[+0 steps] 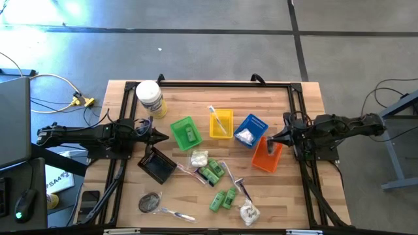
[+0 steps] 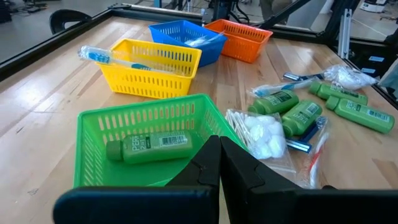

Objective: Pick & Place Travel size toiletries
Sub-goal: Put the right hairbrush into the orange bin

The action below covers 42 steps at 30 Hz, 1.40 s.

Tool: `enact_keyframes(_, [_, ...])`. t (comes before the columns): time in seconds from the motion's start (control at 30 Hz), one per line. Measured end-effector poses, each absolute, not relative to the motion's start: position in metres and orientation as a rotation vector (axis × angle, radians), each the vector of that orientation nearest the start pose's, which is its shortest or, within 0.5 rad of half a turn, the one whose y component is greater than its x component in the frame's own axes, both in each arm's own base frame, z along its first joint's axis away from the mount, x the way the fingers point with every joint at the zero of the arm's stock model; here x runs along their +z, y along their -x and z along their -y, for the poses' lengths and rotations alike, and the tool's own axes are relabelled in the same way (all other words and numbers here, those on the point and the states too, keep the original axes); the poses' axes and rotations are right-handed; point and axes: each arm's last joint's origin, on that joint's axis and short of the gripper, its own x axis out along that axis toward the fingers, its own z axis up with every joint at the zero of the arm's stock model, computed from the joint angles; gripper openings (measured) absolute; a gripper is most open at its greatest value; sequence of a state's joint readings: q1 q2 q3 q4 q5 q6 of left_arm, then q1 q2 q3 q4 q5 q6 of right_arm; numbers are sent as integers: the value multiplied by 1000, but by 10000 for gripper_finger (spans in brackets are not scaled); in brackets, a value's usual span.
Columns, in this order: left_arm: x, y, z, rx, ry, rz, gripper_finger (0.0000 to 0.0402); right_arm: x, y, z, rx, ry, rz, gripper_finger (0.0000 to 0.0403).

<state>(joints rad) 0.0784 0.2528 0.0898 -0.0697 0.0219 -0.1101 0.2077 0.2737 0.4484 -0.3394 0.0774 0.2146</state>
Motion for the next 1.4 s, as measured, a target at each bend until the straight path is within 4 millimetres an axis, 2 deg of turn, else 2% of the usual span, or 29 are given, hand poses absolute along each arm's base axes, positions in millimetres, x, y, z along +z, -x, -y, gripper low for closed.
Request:
enact_keyframes(0.2, [167,-110,-8,80,120,-229,0,257,-90,-17,115,-188,-216,2])
enact_keyframes(0.33, [167,-110,-8,83,120,-229,0,245,-94,-18,96,-172,-357,2])
enact_keyframes(0.7, [167,-110,-8,86,119,-229,0,214,-132,-26,45,-165,-671,2])
enact_keyframes(0.93, [166,-110,-8,86,119,-230,0,196,-145,-30,44,-210,-834,2])
enact_keyframes(1.4, [166,-109,-8,85,120,-236,0,177,-157,-32,-20,-249,-973,3])
